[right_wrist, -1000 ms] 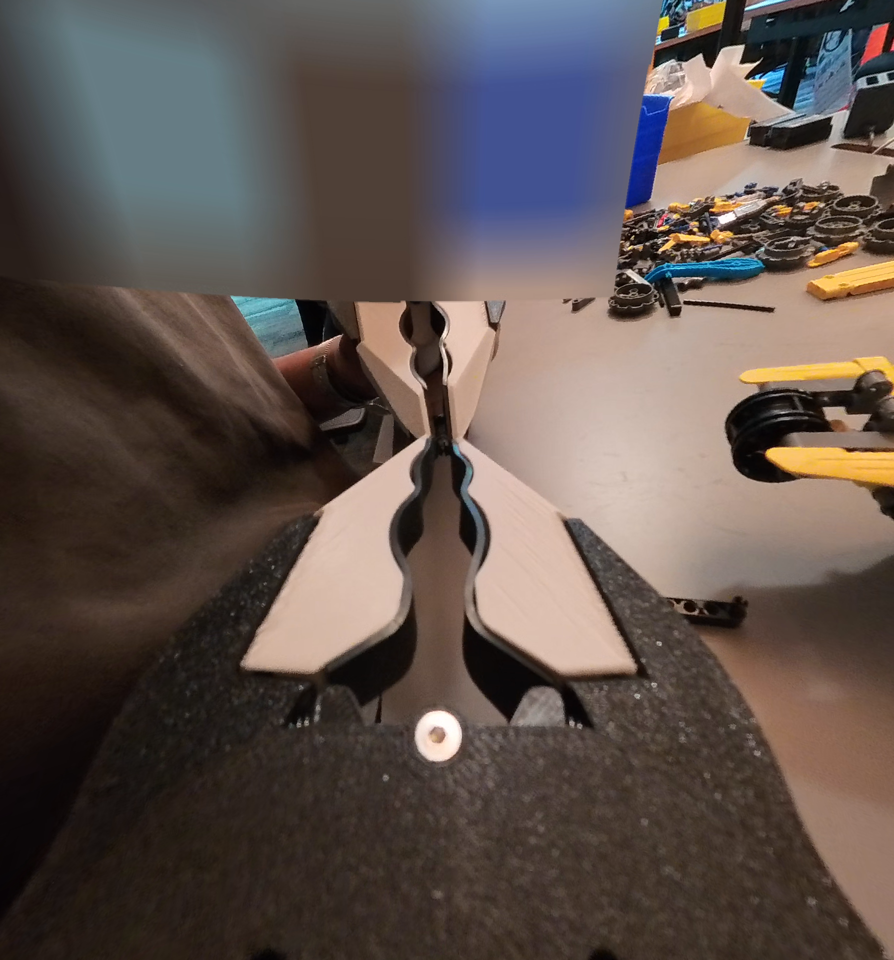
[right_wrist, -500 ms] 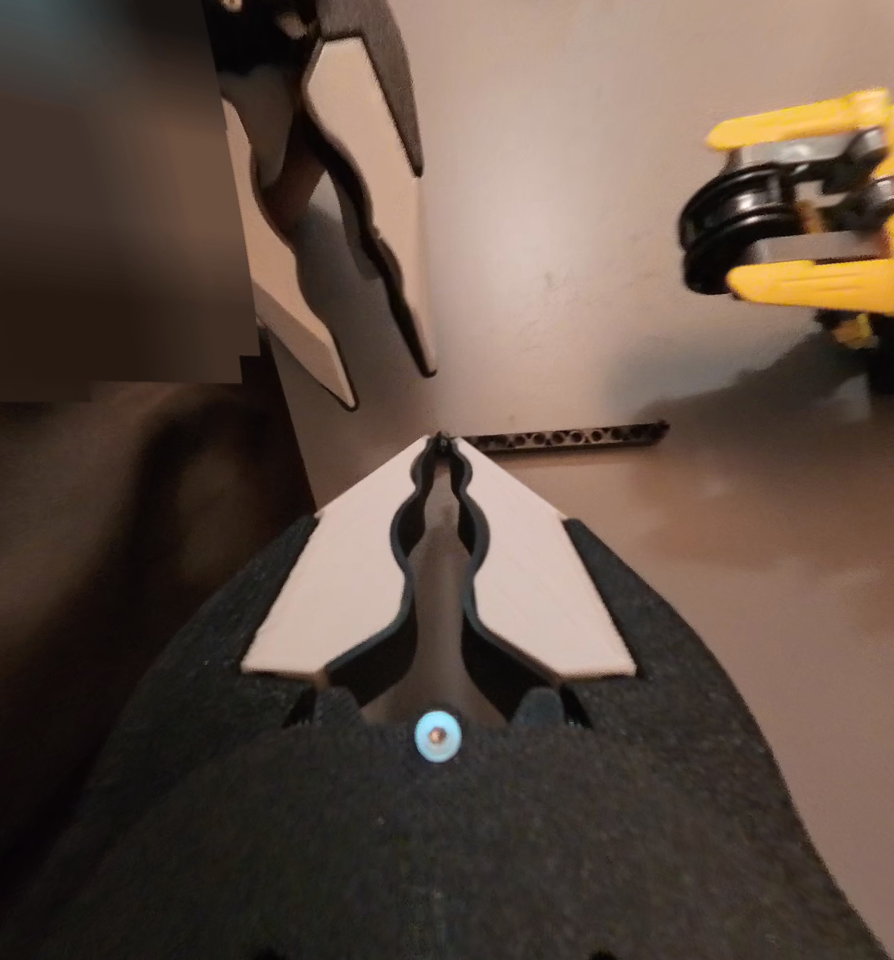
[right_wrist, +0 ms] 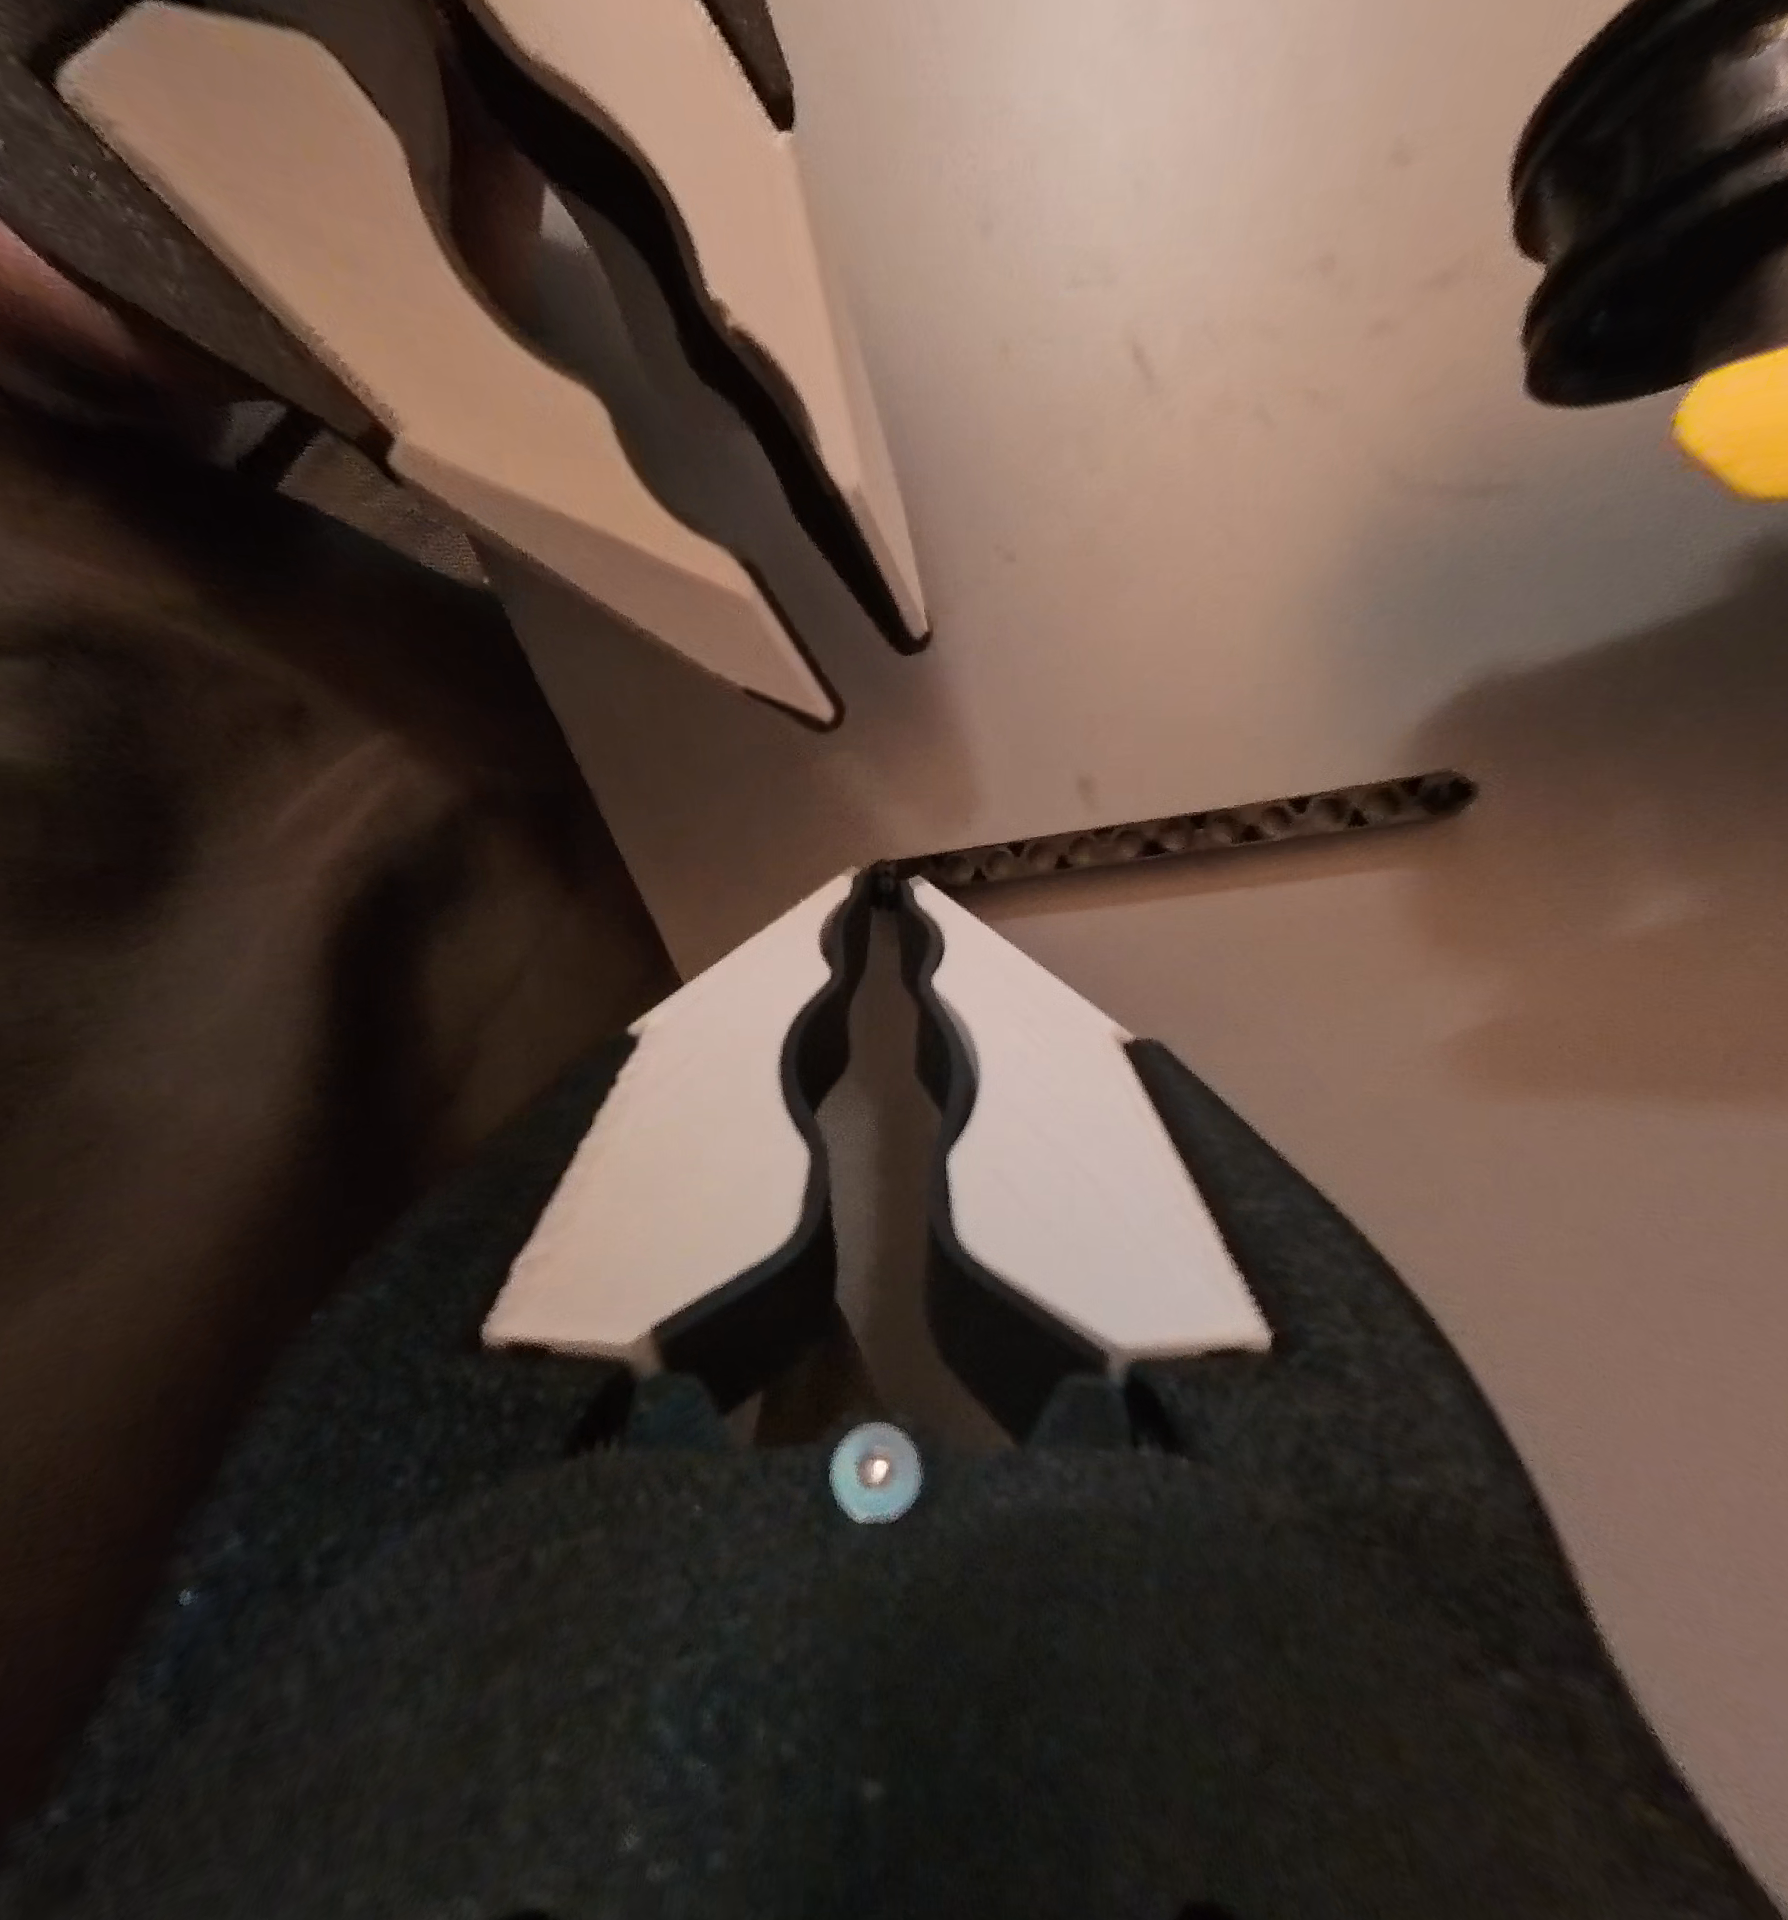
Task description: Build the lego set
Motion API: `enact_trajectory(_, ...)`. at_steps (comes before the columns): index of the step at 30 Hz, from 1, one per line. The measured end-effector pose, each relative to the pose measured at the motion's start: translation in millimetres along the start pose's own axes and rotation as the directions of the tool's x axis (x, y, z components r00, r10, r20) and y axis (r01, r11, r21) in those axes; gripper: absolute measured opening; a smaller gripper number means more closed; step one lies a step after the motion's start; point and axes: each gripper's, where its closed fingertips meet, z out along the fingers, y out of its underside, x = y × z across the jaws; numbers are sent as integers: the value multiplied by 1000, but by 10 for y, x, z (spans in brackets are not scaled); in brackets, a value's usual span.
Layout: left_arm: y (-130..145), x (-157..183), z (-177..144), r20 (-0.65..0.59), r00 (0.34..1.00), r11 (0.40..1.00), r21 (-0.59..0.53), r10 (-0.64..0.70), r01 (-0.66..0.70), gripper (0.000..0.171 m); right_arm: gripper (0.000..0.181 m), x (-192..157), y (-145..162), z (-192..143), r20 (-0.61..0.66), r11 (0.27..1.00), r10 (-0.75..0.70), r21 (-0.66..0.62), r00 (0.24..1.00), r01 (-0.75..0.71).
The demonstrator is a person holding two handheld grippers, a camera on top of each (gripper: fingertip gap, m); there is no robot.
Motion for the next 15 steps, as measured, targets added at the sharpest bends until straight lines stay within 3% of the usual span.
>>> enact_trajectory(8, -41, -6, -48, -53, 996, 997, 34, -67, 69, 0, 4, -7, 13, -28, -20, 998, 23, -64, 1000, -25)
enact_trajectory(15, -13, -69, -19, -1, 998, 997, 14, -70, 70, 0, 4, -26, 30, 6, -9, 994, 46, -96, 999, -47)
